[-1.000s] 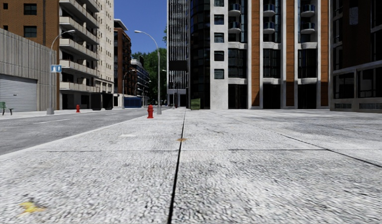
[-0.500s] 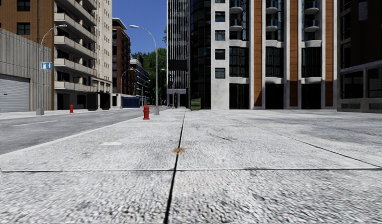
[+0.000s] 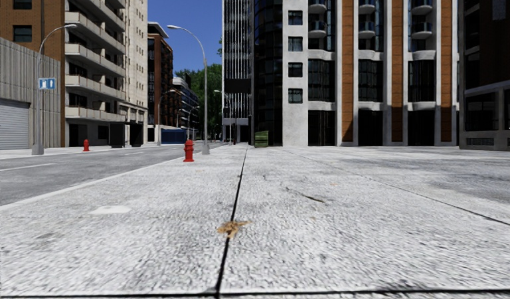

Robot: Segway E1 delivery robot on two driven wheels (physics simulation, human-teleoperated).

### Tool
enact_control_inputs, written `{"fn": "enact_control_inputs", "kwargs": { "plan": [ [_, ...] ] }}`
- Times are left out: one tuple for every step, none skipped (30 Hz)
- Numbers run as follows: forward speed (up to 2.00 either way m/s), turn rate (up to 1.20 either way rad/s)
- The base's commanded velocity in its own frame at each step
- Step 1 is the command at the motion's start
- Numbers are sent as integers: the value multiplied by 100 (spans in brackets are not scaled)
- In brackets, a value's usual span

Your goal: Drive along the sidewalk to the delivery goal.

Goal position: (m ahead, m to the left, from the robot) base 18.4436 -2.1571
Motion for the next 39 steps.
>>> {"fn": "enact_control_inputs", "kwargs": {
  "plan": [
    [200,0],
    [200,0],
    [200,0],
    [200,0],
    [200,0],
    [200,0],
    [200,0],
    [200,0],
    [200,0],
    [200,0],
    [200,0],
    [200,0],
    [200,0],
    [200,0],
    [200,0],
    [200,0],
    [200,0],
    [200,0],
    [200,0],
    [200,0],
    [200,0],
    [200,0],
    [200,0],
    [200,0],
    [200,0],
    [200,0],
    [200,0],
    [200,0],
    [200,0],
    [200,0],
    [200,0],
    [200,0],
    [200,0],
    [200,0],
    [200,0],
    [200,0],
    [200,0],
    [200,0],
    [200,0]
  ]
}}
